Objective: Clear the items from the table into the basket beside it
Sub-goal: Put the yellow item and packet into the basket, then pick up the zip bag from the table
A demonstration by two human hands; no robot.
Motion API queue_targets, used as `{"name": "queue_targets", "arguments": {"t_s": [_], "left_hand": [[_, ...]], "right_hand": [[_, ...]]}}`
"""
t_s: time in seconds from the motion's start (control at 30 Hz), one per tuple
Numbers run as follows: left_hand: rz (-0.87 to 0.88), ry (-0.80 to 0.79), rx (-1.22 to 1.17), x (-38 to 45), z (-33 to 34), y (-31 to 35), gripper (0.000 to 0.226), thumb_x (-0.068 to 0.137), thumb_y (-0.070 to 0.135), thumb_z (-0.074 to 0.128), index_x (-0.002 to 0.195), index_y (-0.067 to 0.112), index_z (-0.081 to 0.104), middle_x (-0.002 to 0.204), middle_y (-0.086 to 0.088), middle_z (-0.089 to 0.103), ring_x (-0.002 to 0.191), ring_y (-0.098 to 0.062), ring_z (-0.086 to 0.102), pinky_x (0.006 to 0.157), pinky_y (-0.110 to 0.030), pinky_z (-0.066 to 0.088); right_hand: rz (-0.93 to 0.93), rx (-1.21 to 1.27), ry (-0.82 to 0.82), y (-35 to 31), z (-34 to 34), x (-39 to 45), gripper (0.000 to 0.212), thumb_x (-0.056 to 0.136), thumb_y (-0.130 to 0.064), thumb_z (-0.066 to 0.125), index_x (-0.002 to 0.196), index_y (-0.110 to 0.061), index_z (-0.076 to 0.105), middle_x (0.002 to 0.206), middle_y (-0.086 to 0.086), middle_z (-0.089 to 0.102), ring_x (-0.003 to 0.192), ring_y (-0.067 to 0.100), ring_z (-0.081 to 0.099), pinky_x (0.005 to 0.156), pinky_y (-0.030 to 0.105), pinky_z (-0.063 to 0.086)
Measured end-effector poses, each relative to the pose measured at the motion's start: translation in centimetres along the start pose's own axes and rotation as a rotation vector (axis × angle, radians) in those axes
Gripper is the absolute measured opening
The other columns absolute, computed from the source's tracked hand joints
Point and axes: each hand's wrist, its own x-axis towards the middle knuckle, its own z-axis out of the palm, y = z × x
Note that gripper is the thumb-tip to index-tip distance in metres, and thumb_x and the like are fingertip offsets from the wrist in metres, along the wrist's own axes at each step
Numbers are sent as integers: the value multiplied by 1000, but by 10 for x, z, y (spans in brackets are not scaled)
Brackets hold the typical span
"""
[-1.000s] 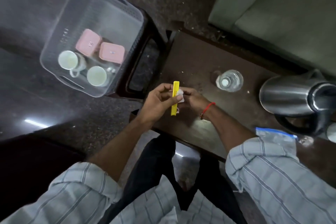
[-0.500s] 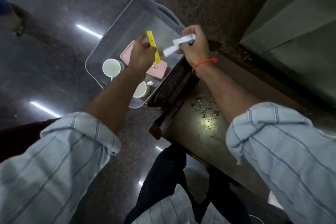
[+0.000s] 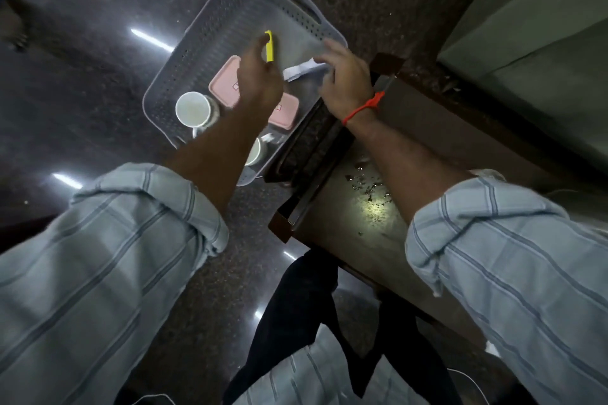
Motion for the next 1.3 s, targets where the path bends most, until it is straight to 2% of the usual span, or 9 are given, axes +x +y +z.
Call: {"name": "queue_targets", "arguments": {"t_s": [0.07,0.2,0.3,0.43,0.7,0.83,1.0,1.13,1.3], "left_hand": [[130,48,-50,-20,6,1,50,94,-6,44,140,8,57,140,-12,62,127,-32,60,111,-44,47],[474,125,10,-77,27,-5,25,98,2,50,119,3,64,118,-16,64,107,-22,61,98,-28,49],[594,-33,51,-136,58,-15,9,103,10,51,105,6,59,105,-14,57,94,-13,51,88,-17,43],[644,-356,137,-230,113,-32,6,100,12,57,104,8,58,98,2,47,85,-13,52,74,-38,47],[395,-992,218,-381,248,-30,32,99,16,64,131,14,61,121,-5,62,107,-13,62,100,-40,52],[276,-1098,313,-436,306,-21,38,100,17,63,137,11,59,125,-11,66,119,-24,62,105,-35,48],[183,-1104,382,-480,340,-29,37,101,19,62,137,12,58,125,-10,67,121,-21,61,103,-28,44],[169,-1114,412,-487,334,-43,35,102,20,60,136,13,59,117,-1,65,112,-20,65,92,-27,49],[161,-1035,463,-470,318,-54,36,101,18,61,137,13,59,125,-9,66,115,-25,66,94,-26,48]], "right_hand": [[-11,46,90,4,-11,-14,45,77,12,45,111,2,72,137,18,61,131,26,55,108,9,30],[-102,105,217,26,-36,-53,34,62,14,44,77,2,72,92,18,71,91,31,69,87,32,50],[-55,30,88,66,-54,-105,22,59,7,47,60,-2,67,69,16,68,68,32,67,70,37,52],[94,-69,-58,141,-77,-202,18,64,1,47,60,-3,64,66,18,67,64,36,66,63,44,53],[693,-102,111,314,-145,-417,24,75,-6,46,81,-3,68,89,19,67,90,38,63,82,37,42],[1011,-290,248,386,-171,-498,46,81,-7,60,127,-6,56,124,25,53,116,43,50,99,44,38],[1412,-36,252,443,-172,-522,91,80,-43,75,151,-13,26,149,20,34,136,43,36,109,52,37],[1363,-23,236,455,-167,-516,62,82,-44,69,135,-20,47,135,21,52,126,41,49,107,49,43],[927,95,314,441,-167,-511,21,93,-9,54,110,-2,63,109,23,66,99,36,63,87,41,49]]}}
